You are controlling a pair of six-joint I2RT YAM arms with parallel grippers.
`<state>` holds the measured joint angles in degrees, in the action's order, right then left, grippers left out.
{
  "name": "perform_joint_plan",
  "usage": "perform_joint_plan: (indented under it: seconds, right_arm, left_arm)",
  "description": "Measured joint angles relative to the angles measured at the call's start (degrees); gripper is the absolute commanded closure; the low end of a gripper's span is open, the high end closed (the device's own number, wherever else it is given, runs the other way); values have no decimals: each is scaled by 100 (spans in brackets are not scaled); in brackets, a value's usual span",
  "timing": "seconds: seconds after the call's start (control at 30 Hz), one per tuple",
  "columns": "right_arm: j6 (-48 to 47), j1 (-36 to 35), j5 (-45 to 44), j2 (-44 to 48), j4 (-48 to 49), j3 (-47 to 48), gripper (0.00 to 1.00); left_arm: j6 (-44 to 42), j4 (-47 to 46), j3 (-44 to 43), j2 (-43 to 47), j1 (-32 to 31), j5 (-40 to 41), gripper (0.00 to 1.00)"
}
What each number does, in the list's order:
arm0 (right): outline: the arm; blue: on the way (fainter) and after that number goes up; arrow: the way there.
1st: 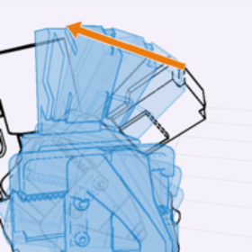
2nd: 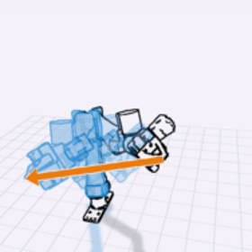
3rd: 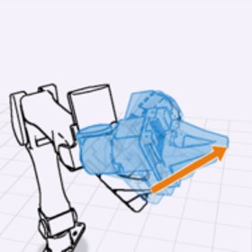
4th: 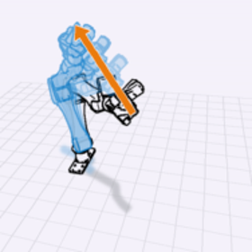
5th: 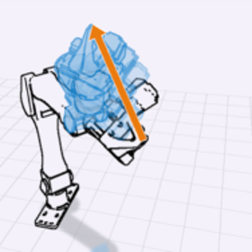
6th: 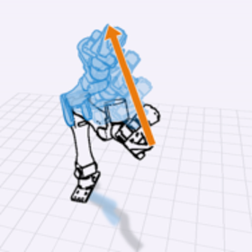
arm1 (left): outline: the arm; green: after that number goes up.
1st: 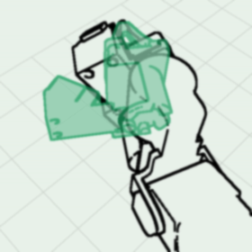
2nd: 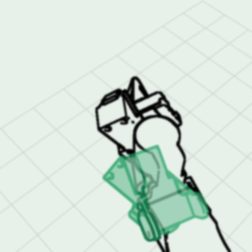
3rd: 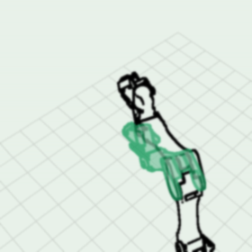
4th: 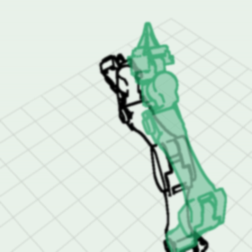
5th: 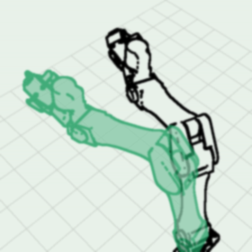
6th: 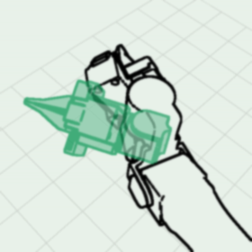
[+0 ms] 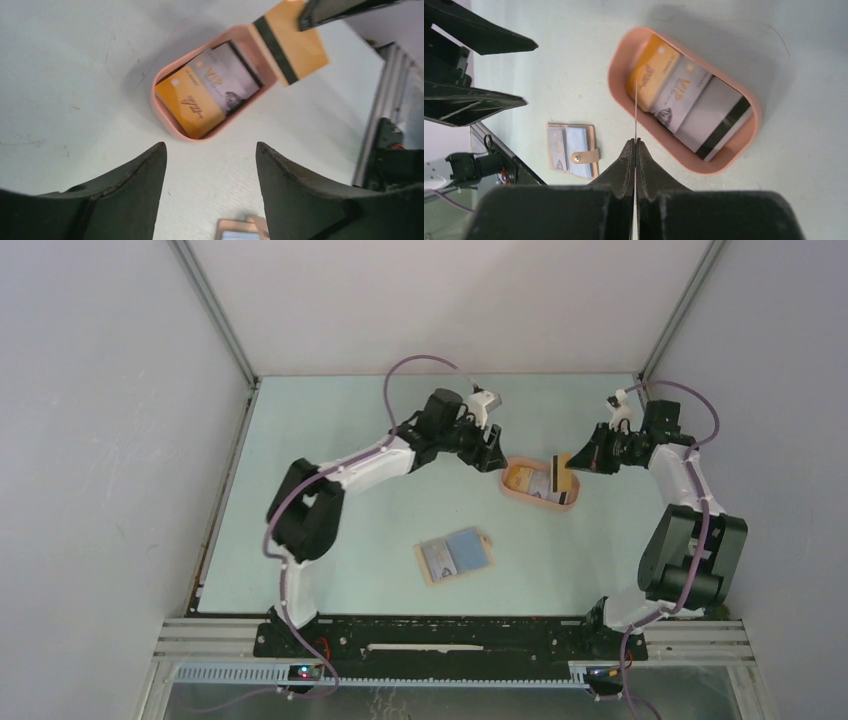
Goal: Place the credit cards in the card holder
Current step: Pick up the credit card from the storage box, then insert the credit card into the card holder.
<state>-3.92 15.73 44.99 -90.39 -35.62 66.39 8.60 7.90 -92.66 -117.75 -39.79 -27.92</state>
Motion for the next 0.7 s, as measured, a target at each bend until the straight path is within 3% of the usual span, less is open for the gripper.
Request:
perform_joint_plan:
  seconds: [0.2, 0.33, 0.57, 0.7]
  right_arm:
    - [-708, -214, 647, 660, -234, 0, 100]
    - [-1176, -723, 1158, 1064, -323, -24, 100]
    - [-2120, -1530, 2586, 1982, -365, -527, 100]
    - [-2413, -1965, 3246, 2020, -511, -608, 100]
  left_arm:
    - [520, -2031, 2116, 1989, -9, -127, 23]
    - [984, -3458, 3696, 3141, -138, -111, 19]
    - [1478, -5104, 6314, 4411, -901, 352, 16]
    - [1880, -5978, 7420, 4999, -1169, 715, 16]
